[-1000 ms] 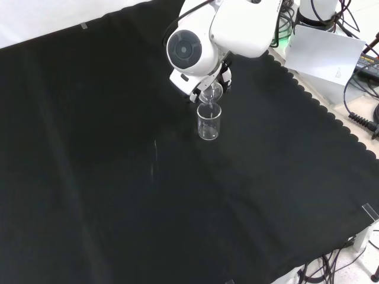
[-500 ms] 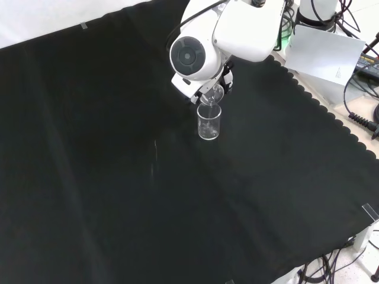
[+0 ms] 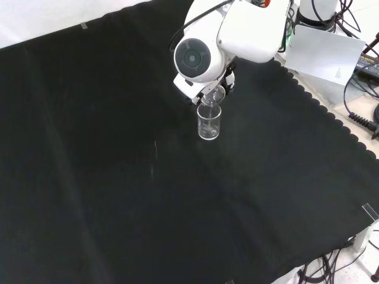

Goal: Pour the water from the handheld beaker into the one on the table.

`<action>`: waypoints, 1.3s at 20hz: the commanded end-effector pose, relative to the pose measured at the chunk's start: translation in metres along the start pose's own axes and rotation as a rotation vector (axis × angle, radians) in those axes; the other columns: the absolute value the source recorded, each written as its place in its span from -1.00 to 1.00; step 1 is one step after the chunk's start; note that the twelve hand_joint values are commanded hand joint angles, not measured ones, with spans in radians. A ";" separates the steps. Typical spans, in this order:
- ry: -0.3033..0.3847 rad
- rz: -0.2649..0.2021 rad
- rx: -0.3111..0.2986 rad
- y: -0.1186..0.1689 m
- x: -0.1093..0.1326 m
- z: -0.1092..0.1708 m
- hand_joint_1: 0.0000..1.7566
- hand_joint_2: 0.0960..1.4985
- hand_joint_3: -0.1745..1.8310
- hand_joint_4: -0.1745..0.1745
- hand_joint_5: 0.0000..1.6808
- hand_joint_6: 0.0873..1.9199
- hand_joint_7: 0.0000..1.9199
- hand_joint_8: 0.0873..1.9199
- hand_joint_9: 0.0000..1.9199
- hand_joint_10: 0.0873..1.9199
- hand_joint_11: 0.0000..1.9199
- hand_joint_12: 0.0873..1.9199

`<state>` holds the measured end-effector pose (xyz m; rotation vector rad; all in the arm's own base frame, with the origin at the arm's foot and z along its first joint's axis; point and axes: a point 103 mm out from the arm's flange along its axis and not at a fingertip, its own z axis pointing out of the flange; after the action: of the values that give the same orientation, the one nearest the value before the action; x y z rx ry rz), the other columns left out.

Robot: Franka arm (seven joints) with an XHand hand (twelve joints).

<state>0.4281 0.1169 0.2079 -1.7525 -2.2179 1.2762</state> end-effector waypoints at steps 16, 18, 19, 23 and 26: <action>-0.054 0.028 0.054 0.001 0.001 -0.003 0.49 -0.27 -0.08 -1.00 0.47 -0.28 0.35 -0.30 0.82 -0.71 0.55 -0.44; -0.058 0.028 0.059 0.000 0.003 -0.004 0.49 -0.27 -0.08 -1.00 0.47 -0.28 0.35 -0.30 0.82 -0.71 0.55 -0.44; -0.061 0.028 0.061 0.000 0.004 -0.004 0.49 -0.27 -0.08 -1.00 0.47 -0.28 0.35 -0.30 0.82 -0.71 0.55 -0.44; -0.069 0.025 0.073 -0.001 0.008 -0.005 0.49 -0.27 -0.08 -1.00 0.47 -0.28 0.35 -0.30 0.81 -0.70 0.55 -0.44; -0.076 0.028 0.080 -0.002 0.009 -0.006 0.49 -0.27 -0.08 -1.00 0.47 -0.28 0.35 -0.30 0.81 -0.70 0.55 -0.43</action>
<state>0.4272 0.1263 0.2089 -1.7418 -2.1591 1.4266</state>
